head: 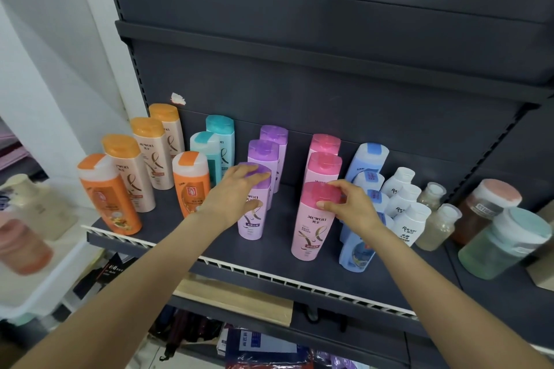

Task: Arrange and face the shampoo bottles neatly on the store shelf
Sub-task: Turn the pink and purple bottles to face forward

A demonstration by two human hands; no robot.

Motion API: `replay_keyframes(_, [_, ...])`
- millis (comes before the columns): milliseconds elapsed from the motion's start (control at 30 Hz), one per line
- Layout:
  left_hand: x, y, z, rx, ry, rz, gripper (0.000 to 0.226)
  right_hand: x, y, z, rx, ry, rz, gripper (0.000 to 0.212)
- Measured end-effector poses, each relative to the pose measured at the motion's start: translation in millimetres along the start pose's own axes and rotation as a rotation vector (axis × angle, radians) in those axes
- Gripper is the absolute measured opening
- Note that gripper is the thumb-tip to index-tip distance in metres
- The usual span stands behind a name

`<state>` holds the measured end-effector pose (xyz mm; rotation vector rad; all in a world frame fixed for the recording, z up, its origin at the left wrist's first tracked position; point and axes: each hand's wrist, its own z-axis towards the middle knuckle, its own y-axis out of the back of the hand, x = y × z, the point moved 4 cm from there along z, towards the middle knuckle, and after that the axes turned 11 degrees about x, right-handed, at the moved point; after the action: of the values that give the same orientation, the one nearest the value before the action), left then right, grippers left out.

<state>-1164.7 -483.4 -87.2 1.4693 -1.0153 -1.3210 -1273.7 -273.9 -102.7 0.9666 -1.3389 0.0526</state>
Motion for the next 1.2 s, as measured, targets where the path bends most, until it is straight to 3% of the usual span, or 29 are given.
replay_keyframes(200, [-3, 4, -1, 0.001, 0.004, 0.01, 0.06, 10, 8, -2, 0.097, -0.033, -0.037, 0.046])
replay_keyframes(367, [-12, 24, 5, -0.186, -0.02, -0.067, 0.037, 31, 37, 3, -0.1, 0.063, -0.082, 0.035])
replay_keyframes(500, [-14, 35, 27, -0.216, -0.036, -0.108, 0.036, 36, 48, 24, -0.087, 0.094, -0.257, 0.037])
replay_keyframes(767, [15, 25, 70, 0.019, 0.019, -0.032, 0.053, 27, 42, 75, 0.051, 0.018, -0.466, 0.066])
replay_keyframes(933, [28, 19, 76, 0.112, 0.065, -0.043, 0.06, 23, 37, 91, 0.151, 0.006, -0.489, 0.062])
replay_keyframes(1200, [30, 20, 78, 0.134, 0.071, -0.073, 0.058, 22, 36, 99, 0.092, 0.022, -0.389, 0.055])
